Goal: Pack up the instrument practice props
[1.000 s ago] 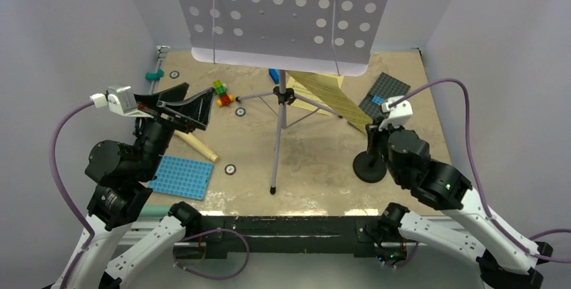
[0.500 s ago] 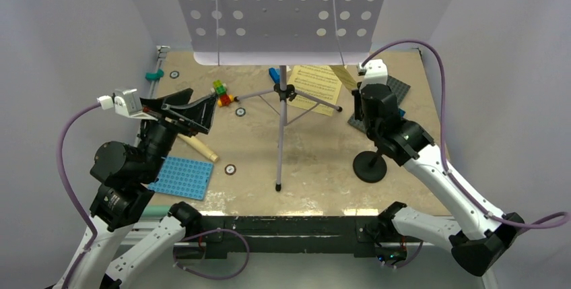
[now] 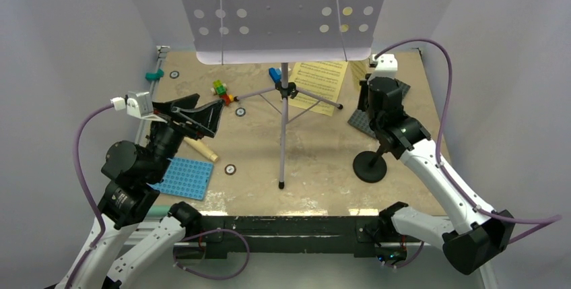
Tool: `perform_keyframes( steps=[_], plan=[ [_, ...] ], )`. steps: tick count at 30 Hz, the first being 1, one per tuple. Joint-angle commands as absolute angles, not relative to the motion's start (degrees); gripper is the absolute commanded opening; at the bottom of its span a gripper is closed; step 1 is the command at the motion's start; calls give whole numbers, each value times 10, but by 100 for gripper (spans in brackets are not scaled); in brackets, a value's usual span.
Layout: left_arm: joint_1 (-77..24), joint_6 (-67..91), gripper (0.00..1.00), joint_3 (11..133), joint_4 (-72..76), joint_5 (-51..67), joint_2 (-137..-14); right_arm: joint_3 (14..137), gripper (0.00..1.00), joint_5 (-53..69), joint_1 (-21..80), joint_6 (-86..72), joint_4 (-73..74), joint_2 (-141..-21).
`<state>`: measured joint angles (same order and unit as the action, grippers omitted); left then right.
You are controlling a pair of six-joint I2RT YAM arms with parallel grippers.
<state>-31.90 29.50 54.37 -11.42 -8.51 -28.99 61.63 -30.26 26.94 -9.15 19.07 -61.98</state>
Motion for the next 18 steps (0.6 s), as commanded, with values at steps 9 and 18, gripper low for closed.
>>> perform_keyframes(
  steps=[9, 18],
  plan=[
    [-319, 307, 100, 521, -83, -64, -294, 626, 0, -84, 128, -235, 166, -634],
    [-319, 329, 100, 497, -98, -47, -284, 806, 0, 127, 64, -332, 162, -809]
  ],
)
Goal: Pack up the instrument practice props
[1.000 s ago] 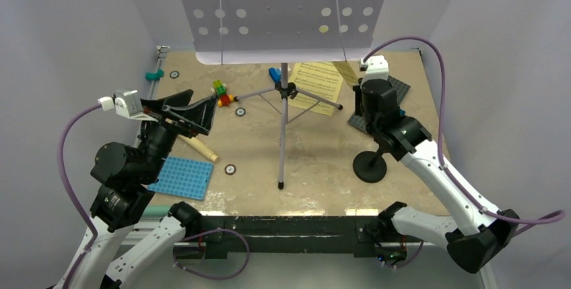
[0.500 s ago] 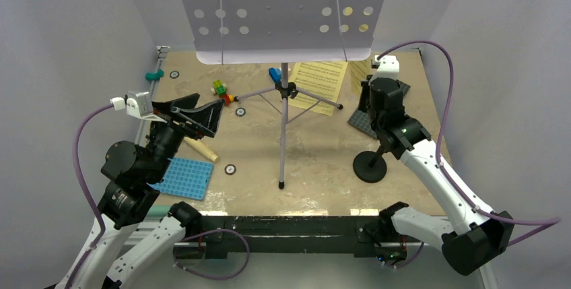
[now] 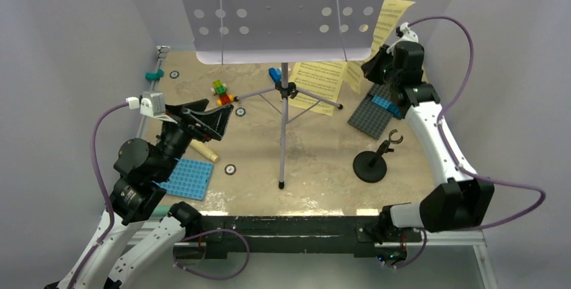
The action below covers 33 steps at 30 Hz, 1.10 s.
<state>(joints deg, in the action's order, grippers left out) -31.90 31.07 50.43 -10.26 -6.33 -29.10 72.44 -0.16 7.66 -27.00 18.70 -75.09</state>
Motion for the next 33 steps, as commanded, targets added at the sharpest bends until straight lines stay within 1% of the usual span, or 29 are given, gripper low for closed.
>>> perform_keyframes(
  steps=[1, 7, 11, 14, 25, 33],
  plan=[
    [-319, 331, 100, 492, -101, -47, -283, 826, 0, 143, 63, -338, 159, -832],
    [-319, 335, 100, 462, -102, -46, -278, 985, 0, 233, 68, -353, 158, -966],
    [-319, 321, 100, 460, -97, -57, -291, 1088, 0, 245, 85, -343, 169, -1010],
    [-318, 315, 100, 458, -85, -57, -309, 1120, 0, 251, 83, -334, 181, -1048],
    [-319, 329, 100, 432, -71, -48, -345, 1020, 0, 236, 79, -340, 173, -1125],
    [-318, 355, 100, 419, -66, -32, -361, 940, 0, 229, 81, -346, 152, -1120]
  ],
)
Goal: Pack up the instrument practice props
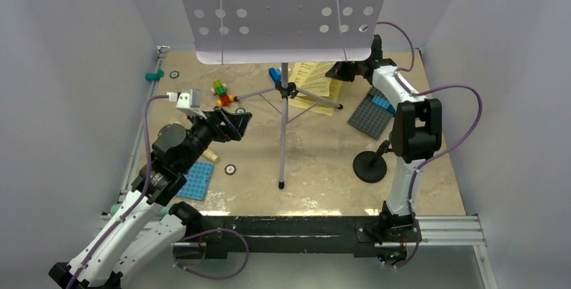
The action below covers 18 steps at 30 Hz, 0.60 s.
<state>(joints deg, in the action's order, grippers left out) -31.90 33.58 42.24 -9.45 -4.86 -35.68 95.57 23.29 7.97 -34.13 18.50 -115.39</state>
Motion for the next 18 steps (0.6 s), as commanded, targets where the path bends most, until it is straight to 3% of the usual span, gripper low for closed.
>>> perform_keyframes(
  steps=[1, 6, 18],
  plan=[
    [-318, 356, 100, 419, -65, -30, -362, 932, 0, 228, 82, -345, 151, -1117],
    [-319, 359, 100, 418, -67, -27, -360, 895, 0, 223, 82, -341, 135, -1101],
    [-319, 361, 100, 420, -93, -24, -355, 931, 0, 235, 82, -336, 140, -1113]
  ],
)
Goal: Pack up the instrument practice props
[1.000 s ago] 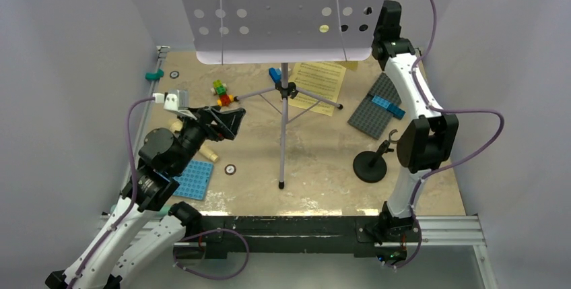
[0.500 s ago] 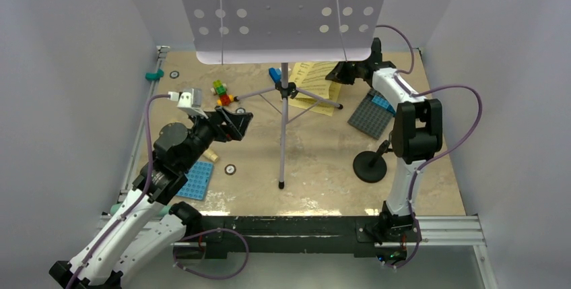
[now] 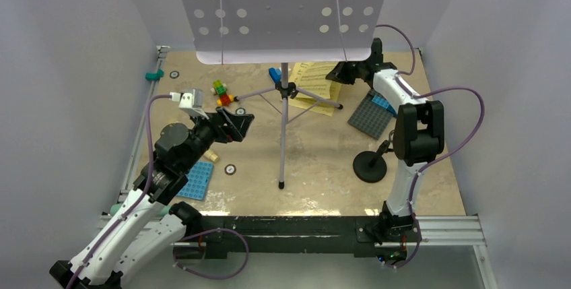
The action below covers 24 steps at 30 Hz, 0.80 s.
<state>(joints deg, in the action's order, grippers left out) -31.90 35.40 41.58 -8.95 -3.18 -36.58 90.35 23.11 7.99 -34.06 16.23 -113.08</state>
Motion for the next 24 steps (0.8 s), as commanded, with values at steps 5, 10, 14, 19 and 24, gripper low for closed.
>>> perform_keyframes(
  steps=[5, 10, 14, 19, 24],
  plan=[
    [-319, 358, 100, 421, -105, -30, -344, 953, 0, 243, 82, -346, 123, -1108],
    [-318, 361, 100, 420, -111, -34, -340, 1030, 0, 228, 74, -326, 164, -1122],
    [-319, 355, 100, 421, -114, -36, -334, 1081, 0, 243, 53, -343, 171, -1145],
    [-319, 340, 100, 431, -119, -42, -337, 1174, 0, 244, 48, -330, 200, -1171],
    [-319, 334, 100, 432, -116, -46, -344, 1244, 0, 250, 44, -330, 208, -1189]
  ],
)
